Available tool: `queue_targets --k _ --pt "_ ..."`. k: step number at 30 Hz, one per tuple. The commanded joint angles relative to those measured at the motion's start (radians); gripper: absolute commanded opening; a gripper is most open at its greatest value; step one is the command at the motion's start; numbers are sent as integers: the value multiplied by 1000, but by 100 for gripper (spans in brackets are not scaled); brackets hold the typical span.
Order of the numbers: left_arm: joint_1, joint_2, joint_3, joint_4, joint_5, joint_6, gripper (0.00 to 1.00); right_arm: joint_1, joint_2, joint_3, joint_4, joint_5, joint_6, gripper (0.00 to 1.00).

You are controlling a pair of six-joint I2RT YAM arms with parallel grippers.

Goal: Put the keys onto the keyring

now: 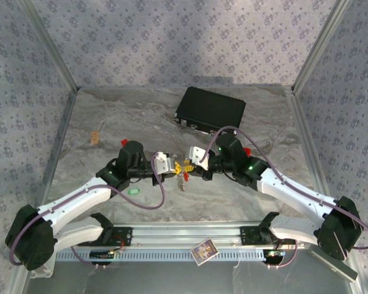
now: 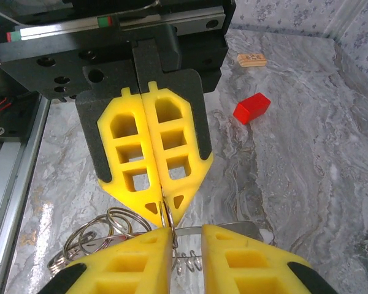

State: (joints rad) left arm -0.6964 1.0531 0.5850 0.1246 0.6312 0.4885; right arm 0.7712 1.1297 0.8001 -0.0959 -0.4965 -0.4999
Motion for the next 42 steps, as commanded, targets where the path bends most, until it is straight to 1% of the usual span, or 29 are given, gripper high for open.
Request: queue_targets --k 1,7,13,17,25,35,38,39,40,42 --pt "-7 -25 0 58 40 -3 0 7 16 -3 15 -34 20 20" --pt "-9 -27 -1 53 30 1 0 5 7 -2 -15 -37 9 23" --pt "-9 -28 3 40 17 8 0 -8 -42 -23 -24 12 -6 25" --pt "-8 -28 2 40 21 8 0 -8 -33 -16 -52 -24 8 24" --pt "-10 -27 5 42 34 5 0 -1 21 -6 1 -65 35 24" --pt "-11 -27 -1 50 53 6 0 -1 53 5 30 -72 36 12" --pt "-11 -27 0 49 50 5 0 0 57 14 19 -77 28 0" --pt "-11 -28 2 47 39 3 0 -1 57 20 7 -76 19 0" --pt "-10 -28 5 42 26 -1 3 0 58 26 -10 -69 9 0" --pt "-11 -31 16 12 -14 1 17 2 56 48 -63 -48 -24 0"
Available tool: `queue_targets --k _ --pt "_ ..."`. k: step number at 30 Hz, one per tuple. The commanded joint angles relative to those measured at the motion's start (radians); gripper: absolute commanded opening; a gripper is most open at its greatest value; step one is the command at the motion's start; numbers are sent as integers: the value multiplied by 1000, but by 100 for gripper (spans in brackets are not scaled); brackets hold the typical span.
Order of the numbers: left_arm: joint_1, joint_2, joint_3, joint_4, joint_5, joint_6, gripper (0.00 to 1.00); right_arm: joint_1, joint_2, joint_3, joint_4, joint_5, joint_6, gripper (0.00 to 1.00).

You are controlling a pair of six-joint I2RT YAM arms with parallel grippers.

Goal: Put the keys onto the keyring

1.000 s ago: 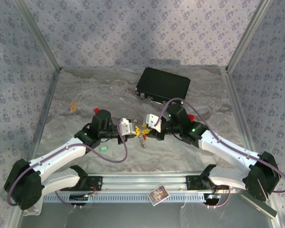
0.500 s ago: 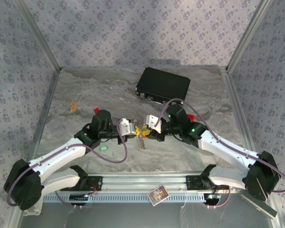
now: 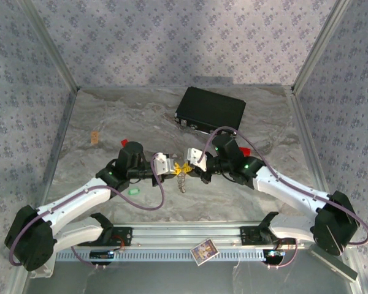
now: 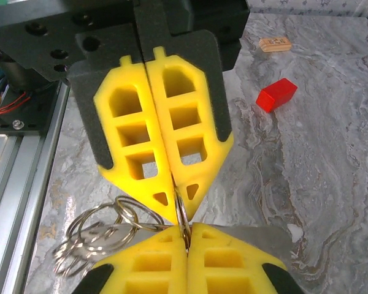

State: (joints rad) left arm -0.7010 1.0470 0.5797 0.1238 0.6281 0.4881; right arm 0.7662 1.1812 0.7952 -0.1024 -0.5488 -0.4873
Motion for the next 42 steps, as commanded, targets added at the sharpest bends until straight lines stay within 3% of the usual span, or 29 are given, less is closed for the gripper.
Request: queue_targets --k 1,5,11,20,33,42 --pt "-6 -26 29 -7 -25 4 22 8 5 64 -85 14 -55 0" --pt "-10 -25 64 -89 -73 26 29 28 28 138 -237 98 -141 0" --pt "-24 -8 100 -141 -78 57 27 61 90 233 -368 179 -200 0" --pt "-32 22 112 -148 -76 66 17 96 106 276 -365 168 -186 0" --pt "-32 10 67 -114 -77 53 22 54 52 197 -268 107 -123 0" --pt "-32 15 58 -90 -64 47 7 45 46 170 -231 65 -112 0"
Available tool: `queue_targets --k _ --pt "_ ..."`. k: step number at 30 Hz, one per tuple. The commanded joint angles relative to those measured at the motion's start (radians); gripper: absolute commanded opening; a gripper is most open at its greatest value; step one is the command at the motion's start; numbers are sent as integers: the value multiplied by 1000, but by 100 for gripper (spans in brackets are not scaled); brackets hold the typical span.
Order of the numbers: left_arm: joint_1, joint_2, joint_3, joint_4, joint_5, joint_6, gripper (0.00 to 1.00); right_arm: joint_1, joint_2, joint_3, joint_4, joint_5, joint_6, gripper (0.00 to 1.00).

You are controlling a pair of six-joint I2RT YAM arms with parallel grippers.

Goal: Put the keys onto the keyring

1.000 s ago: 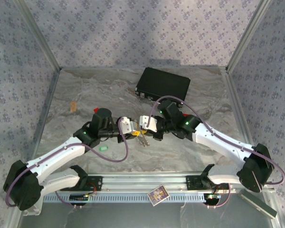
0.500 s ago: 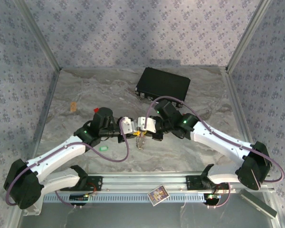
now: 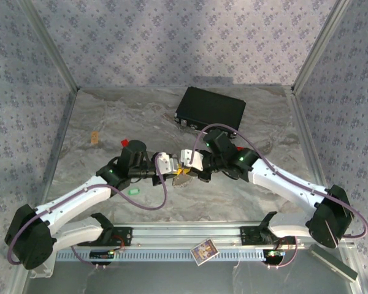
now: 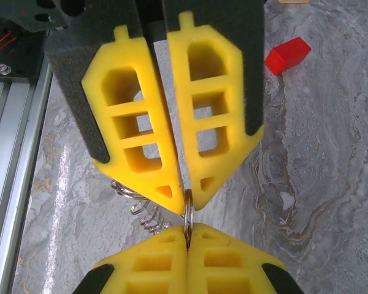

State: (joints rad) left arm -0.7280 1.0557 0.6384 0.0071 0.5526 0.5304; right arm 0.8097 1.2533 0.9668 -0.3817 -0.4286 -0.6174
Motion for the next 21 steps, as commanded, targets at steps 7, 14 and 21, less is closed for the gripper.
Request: queue_targets --k 7,14,21 --pt "-5 25 9 13 16 14 12 -3 -39 -12 69 -69 19 0" --pt "-5 35 18 7 29 23 7 -4 -33 -15 89 -78 23 0" --pt "-1 4 -8 53 47 7 0 -29 -68 -60 113 -88 53 20"
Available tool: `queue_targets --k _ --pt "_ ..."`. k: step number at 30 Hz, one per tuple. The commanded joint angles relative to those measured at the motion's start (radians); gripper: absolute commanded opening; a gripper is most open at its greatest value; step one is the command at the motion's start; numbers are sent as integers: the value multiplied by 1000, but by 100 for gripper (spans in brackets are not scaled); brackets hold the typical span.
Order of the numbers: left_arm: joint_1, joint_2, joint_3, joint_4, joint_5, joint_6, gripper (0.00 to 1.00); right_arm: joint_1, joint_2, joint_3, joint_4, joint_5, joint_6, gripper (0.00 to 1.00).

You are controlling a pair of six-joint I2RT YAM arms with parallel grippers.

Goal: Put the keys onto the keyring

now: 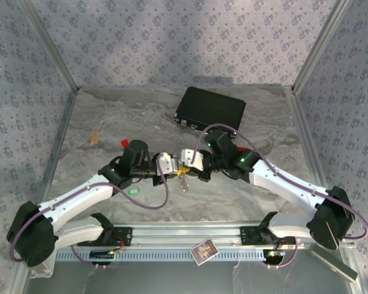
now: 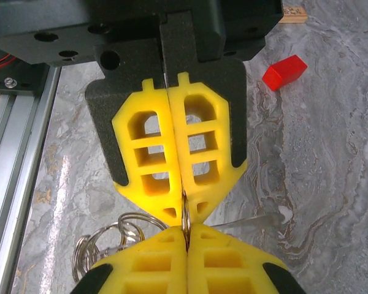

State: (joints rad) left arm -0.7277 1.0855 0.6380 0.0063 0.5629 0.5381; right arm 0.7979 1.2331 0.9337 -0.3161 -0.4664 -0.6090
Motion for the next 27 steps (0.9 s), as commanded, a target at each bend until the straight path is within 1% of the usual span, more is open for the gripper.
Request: queue_targets --k 1,3,6,13,17,20,23,24,26,27 --pt "3 -31 -17 77 48 -13 0 -37 -66 -46 83 -79 66 26" --pt "9 -39 -43 132 65 -39 0 -72 -95 -91 139 -132 107 31" --pt "18 -48 -85 215 80 -75 0 -100 -112 -130 183 -179 146 32" --pt "21 -65 -133 301 79 -96 0 -103 -77 -145 197 -211 198 32" --pt "21 -84 -154 340 47 -105 0 -103 -67 -129 198 -206 264 32" --pt "19 -100 -169 371 6 -115 0 -88 -91 -131 250 -157 419 31" --pt "19 -99 -182 403 -13 -125 0 -45 -114 -141 298 -39 644 32" --pt "19 -98 -184 407 -18 -128 0 -35 -119 -130 272 2 720 32" --pt "19 -93 -184 411 -24 -133 0 -38 -117 -89 189 52 833 40" --pt "19 -92 -184 415 -26 -135 0 -47 -115 -74 156 55 884 41"
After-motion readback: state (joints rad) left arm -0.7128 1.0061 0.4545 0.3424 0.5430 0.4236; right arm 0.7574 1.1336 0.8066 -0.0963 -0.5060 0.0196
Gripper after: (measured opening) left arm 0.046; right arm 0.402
